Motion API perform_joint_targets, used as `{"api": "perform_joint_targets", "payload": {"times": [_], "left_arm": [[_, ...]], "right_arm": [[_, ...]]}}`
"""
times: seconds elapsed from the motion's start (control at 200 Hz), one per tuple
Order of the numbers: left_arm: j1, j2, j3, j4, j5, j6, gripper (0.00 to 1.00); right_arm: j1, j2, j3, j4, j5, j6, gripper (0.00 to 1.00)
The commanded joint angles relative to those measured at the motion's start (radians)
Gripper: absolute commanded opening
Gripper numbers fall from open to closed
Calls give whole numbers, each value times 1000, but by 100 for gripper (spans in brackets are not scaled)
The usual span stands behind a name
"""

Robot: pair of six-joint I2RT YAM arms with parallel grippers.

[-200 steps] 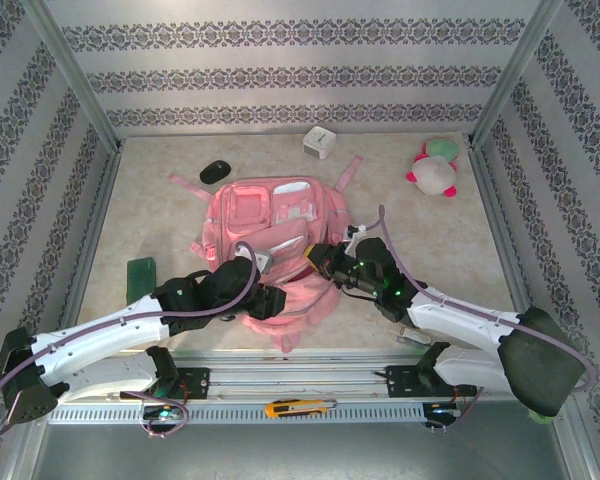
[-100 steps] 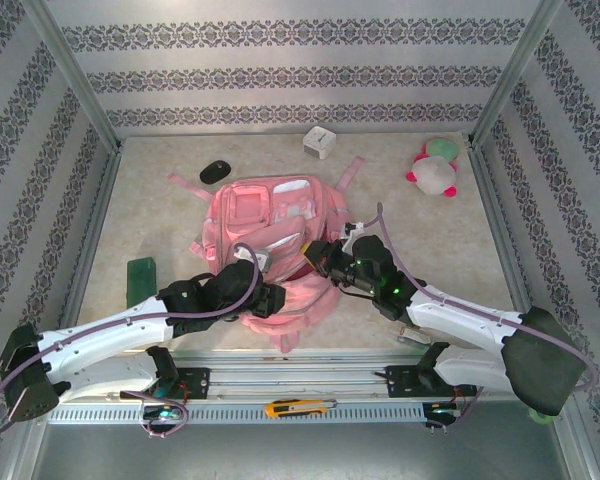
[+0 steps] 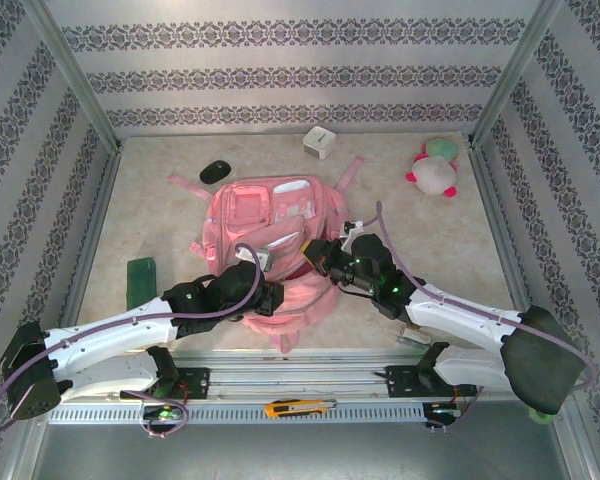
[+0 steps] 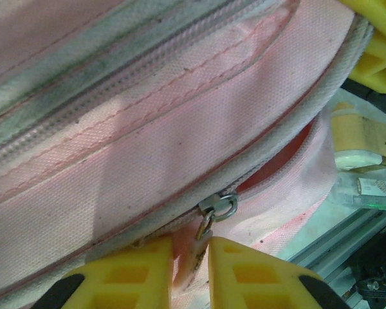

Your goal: Pack the student bag

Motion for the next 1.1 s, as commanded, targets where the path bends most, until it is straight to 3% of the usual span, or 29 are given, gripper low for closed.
{"api": "perform_joint_targets", "payload": {"times": [0.0,0.29,0.46,0.814,1.094], "left_arm": [[-14,-22,-24,55,-25,-27,20],[-14,-5,-23,55,-27,-33,19],[-13,-19,-11,-24,-72,-49,0],[19,-213,-83,-287,-199,-50,0],[107,-289,-137,-250,-210,65,0]], "right_arm": [[15,-9,64,123,15,-26,0],[15,-9,65,122,14,-29,0],[-4,-32,51,95,-4,-49,0],[-244,-160,-52,3,-279,-34,0],[-389,-216,-87,-55,-489,-34,0]]}}
